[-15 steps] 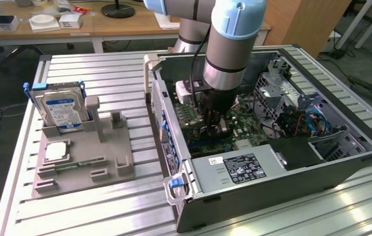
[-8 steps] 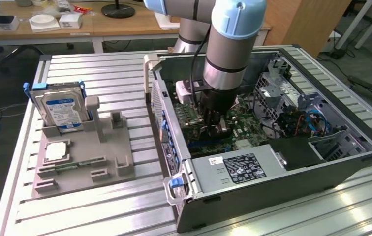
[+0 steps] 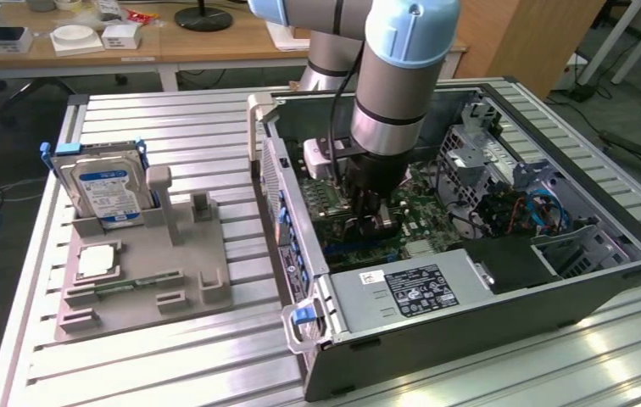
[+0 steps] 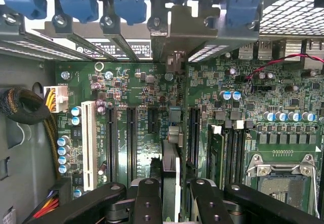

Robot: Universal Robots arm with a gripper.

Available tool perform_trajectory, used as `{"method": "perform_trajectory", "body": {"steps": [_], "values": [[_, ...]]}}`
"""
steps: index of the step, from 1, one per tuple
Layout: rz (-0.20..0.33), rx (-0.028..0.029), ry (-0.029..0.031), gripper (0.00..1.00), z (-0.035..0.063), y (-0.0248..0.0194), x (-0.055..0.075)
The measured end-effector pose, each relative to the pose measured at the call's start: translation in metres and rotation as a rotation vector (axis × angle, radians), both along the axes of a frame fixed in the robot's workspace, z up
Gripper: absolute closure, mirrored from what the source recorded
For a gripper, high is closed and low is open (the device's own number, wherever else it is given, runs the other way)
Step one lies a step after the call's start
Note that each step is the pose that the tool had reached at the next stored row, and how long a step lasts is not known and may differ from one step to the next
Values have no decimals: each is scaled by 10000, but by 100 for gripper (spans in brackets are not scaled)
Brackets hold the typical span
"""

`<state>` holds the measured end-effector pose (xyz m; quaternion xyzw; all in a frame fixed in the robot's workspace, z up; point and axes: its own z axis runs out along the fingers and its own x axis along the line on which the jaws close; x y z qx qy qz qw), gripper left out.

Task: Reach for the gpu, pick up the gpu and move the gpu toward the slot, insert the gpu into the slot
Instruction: 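Insert the gpu into the slot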

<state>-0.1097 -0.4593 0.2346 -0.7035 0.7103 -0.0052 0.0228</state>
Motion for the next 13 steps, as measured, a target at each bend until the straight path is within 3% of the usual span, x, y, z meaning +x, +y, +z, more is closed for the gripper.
{"method": "perform_trajectory", "body": {"steps": [10,13], "values": [[0,-1,0,73,-27,0,-2],[1,1,-25,73,-28,0,-13]]}}
